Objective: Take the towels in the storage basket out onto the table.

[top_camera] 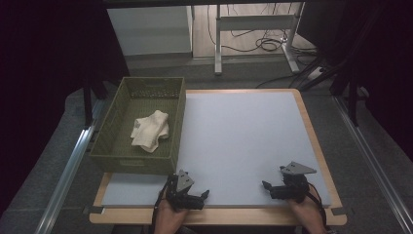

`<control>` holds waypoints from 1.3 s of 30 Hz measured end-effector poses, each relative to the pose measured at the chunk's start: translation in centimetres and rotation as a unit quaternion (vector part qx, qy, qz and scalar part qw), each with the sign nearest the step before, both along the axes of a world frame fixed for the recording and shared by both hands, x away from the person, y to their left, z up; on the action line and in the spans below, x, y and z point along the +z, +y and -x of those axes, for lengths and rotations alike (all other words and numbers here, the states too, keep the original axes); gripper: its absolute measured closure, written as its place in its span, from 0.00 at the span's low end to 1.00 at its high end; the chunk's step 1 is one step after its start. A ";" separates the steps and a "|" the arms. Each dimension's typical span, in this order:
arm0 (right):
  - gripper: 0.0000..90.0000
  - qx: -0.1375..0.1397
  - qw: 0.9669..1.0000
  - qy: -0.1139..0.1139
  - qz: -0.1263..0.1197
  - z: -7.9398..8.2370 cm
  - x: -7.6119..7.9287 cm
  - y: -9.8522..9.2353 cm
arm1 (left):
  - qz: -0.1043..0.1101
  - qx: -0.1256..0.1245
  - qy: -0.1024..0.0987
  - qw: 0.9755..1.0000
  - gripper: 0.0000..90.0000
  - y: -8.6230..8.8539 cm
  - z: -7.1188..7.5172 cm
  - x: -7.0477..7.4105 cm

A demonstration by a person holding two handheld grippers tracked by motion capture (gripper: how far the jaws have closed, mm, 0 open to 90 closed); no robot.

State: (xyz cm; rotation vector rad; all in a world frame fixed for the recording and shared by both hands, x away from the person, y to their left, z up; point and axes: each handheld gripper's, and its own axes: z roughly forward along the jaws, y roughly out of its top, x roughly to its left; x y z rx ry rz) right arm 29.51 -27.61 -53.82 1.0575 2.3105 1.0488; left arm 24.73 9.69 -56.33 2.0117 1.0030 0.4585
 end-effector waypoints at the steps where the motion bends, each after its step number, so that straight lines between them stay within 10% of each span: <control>1: 0.10 0.000 1.000 0.000 0.000 0.0 0.0 0.0 | 0.000 -0.001 0.001 1.000 0.02 0.0 0.0 0.0; 39: 0.10 0.004 1.000 -0.002 -0.002 0.0 0.0 -0.1 | 0.002 -0.022 0.021 1.000 0.06 -0.3 -0.4 1.6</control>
